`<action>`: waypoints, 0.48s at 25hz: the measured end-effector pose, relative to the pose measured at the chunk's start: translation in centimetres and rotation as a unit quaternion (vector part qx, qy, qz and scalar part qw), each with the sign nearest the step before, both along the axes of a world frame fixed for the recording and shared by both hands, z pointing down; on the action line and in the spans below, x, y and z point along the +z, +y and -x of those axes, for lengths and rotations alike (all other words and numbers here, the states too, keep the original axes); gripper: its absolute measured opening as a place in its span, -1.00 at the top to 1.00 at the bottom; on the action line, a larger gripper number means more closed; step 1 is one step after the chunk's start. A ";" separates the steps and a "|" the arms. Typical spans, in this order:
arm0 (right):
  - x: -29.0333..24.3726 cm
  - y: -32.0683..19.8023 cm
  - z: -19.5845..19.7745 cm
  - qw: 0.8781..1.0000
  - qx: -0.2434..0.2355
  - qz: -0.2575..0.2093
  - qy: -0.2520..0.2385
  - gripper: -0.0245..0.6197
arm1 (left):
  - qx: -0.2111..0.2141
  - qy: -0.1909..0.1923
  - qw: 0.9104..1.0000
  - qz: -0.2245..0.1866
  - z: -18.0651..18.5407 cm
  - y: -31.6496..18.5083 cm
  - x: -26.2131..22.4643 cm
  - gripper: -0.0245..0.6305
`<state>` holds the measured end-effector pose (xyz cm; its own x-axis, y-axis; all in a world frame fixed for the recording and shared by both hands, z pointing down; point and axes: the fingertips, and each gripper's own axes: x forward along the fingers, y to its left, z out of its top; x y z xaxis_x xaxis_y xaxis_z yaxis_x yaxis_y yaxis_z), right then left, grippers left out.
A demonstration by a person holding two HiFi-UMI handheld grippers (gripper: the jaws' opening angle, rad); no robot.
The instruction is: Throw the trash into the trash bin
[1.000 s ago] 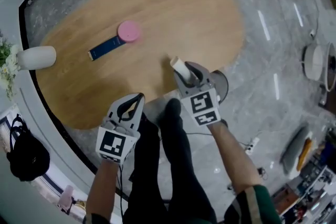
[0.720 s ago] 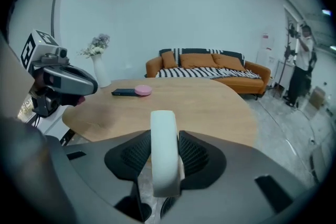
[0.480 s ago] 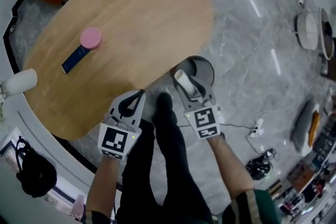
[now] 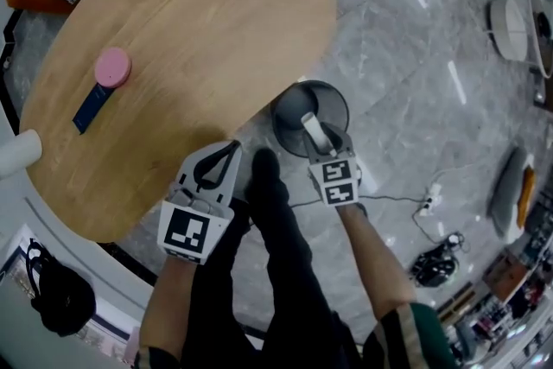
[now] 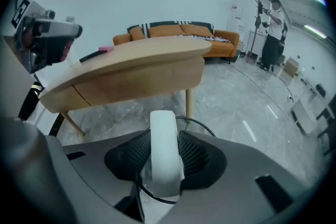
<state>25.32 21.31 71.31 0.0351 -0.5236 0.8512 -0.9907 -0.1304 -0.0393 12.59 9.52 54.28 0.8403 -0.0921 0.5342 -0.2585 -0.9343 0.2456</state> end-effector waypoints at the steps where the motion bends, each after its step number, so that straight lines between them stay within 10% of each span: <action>1: 1.4 0.4 -0.1 1.000 -0.001 0.013 0.001 0.43 | -0.001 0.005 1.000 0.001 -0.2 0.1 0.1 0.93; 12: 12.5 1.6 -0.5 0.995 0.014 0.090 -0.029 0.43 | 0.043 0.010 0.999 -0.028 -0.4 0.5 1.9 0.92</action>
<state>25.87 22.90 83.81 -0.0044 -0.3614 0.9324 -0.9832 -0.1687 -0.0701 13.00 9.98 56.22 0.8568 -0.0485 0.5134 -0.1730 -0.9649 0.1976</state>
